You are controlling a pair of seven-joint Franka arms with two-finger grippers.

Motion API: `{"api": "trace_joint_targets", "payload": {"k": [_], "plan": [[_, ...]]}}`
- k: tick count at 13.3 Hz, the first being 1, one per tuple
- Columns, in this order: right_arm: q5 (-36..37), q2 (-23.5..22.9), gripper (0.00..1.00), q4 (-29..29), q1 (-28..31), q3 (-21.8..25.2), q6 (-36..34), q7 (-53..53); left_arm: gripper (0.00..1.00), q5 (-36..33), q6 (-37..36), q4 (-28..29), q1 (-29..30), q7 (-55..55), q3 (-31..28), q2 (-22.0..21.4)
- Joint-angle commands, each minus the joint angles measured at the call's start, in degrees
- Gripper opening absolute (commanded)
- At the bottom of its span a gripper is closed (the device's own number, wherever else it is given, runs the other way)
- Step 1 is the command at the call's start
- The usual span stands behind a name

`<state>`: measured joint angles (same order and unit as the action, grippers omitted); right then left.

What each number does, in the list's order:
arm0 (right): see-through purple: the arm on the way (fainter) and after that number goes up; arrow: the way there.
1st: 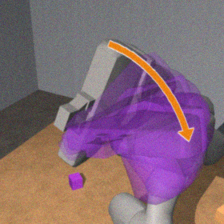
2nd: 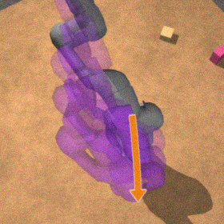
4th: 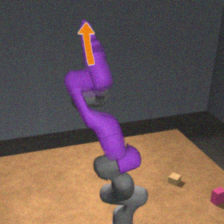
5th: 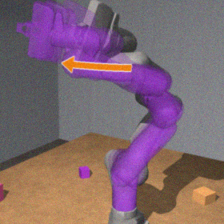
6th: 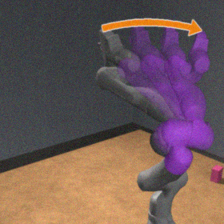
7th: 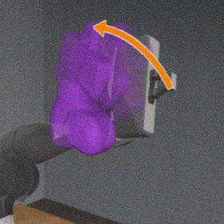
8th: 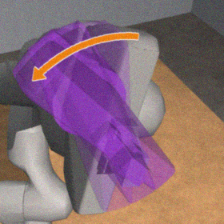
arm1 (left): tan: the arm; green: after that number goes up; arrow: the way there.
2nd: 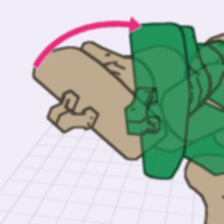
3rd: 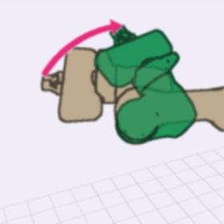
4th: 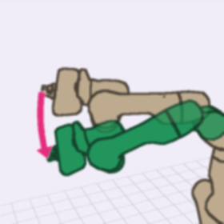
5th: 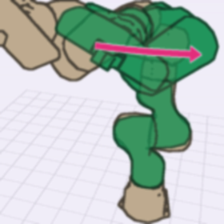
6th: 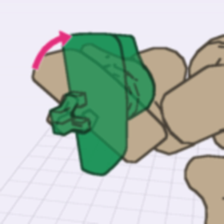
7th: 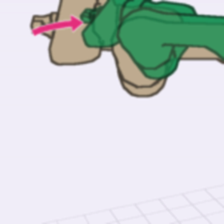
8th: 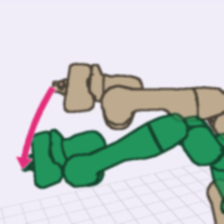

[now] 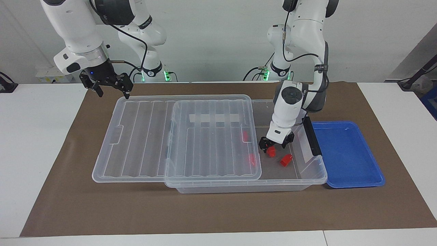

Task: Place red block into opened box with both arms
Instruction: 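Open the left gripper to drop the block and withdraw over the tray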

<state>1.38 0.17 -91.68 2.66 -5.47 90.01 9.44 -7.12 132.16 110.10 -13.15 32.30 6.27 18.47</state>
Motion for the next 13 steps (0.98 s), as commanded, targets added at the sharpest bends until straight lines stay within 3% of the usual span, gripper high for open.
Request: {"api": "trace_joint_targets", "payload": {"k": [1,7,10,12,13], "plan": [[-0.6,0.3,1.00,-0.3,0.2,-0.2,-0.5,1.0,1.00,0.3,-6.2,-2.8,0.5,-0.7,0.3,-1.4],[-0.6,0.3,0.97,-0.6,0.6,-0.2,0.7,0.8,1.00,7.3,-27.9,-16.6,3.8,-1.1,0.3,-4.6],[-0.7,0.5,0.90,-1.9,0.8,-0.2,2.6,0.6,1.00,8.1,-39.2,-23.2,8.7,-9.9,0.2,-5.8],[-0.7,1.6,0.82,-4.9,1.5,-0.2,5.8,0.4,1.00,8.2,-41.9,-24.1,13.0,-20.6,-0.7,-9.2],[-0.7,1.6,0.69,-5.9,2.0,-0.2,7.1,0.3,1.00,8.2,-41.9,-23.4,15.9,-26.9,-0.6,-11.1]]}}
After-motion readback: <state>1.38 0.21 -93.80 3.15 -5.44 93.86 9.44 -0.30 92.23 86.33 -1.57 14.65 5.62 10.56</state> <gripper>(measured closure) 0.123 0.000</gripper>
